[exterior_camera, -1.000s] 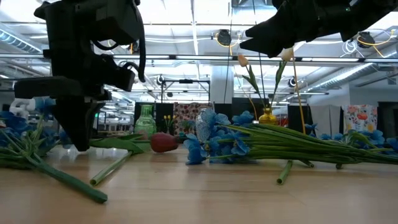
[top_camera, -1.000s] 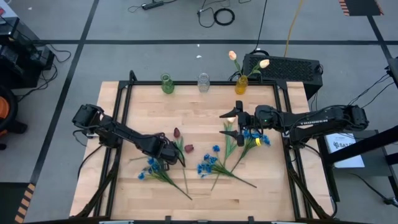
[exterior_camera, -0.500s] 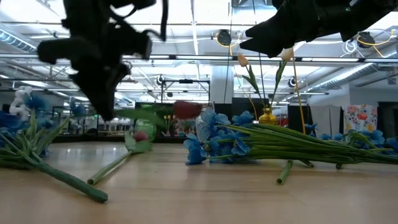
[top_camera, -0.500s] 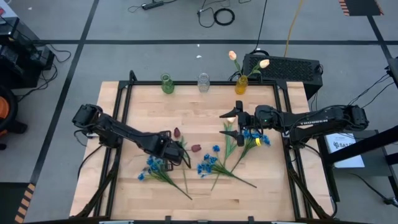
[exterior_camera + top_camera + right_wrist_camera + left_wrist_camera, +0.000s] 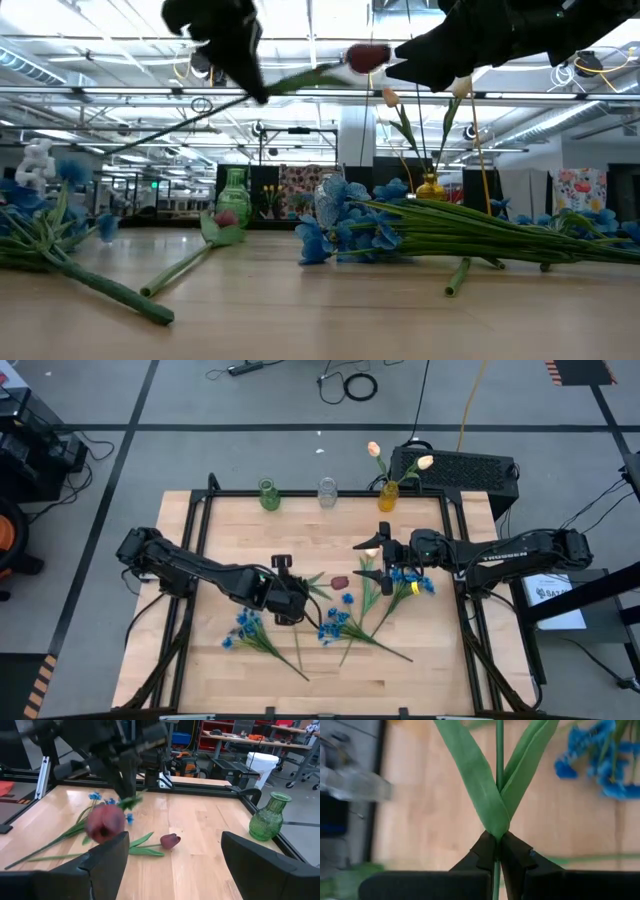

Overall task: Sort flowers into vase by color
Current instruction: Put the left red tulip into the transparent vase

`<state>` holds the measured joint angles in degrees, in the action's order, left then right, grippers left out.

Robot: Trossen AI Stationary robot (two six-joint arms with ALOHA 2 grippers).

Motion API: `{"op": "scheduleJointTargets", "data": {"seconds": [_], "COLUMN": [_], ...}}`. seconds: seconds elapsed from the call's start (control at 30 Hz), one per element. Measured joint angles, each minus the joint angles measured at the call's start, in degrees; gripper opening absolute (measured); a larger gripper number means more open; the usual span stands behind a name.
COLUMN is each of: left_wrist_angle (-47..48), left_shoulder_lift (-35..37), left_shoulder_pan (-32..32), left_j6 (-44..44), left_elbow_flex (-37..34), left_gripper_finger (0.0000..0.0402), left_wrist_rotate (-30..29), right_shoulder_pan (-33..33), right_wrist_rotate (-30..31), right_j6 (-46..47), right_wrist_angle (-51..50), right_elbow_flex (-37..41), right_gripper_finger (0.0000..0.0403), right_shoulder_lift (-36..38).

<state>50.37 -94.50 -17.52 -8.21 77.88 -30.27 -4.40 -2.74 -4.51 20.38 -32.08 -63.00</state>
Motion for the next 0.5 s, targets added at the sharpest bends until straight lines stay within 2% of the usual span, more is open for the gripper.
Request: {"op": "scheduleJointTargets", "data": {"seconds": [0.17, 0.4, 0.5], "left_wrist_angle": [-0.07, -1.55, -5.87], "left_shoulder_lift": [0.09, 4.15, 6.15], "left_shoulder_pan": [-0.98, -2.52, -2.82], "left_j6": [4.36, 4.93, 9.57], "left_elbow_flex": [3.72, 4.82, 4.82], "left_gripper_finger": [0.002, 0.002, 0.002], "left_wrist_rotate": [-6.91, -18.27, -19.91], "right_shoulder_pan": [0.0, 0.0, 0.0], "right_wrist_rotate": [0.0, 0.0, 0.0], "right_j6": [0.12, 0.82, 0.85], "right_wrist_angle": [-0.04, -1.87, -3.8], "right_elbow_flex": [0.0, 0.0, 0.02], "right_gripper_finger": [0.0309, 0.0309, 0.0309], "right_shoulder_lift": [0.0, 0.0, 0.0]}}
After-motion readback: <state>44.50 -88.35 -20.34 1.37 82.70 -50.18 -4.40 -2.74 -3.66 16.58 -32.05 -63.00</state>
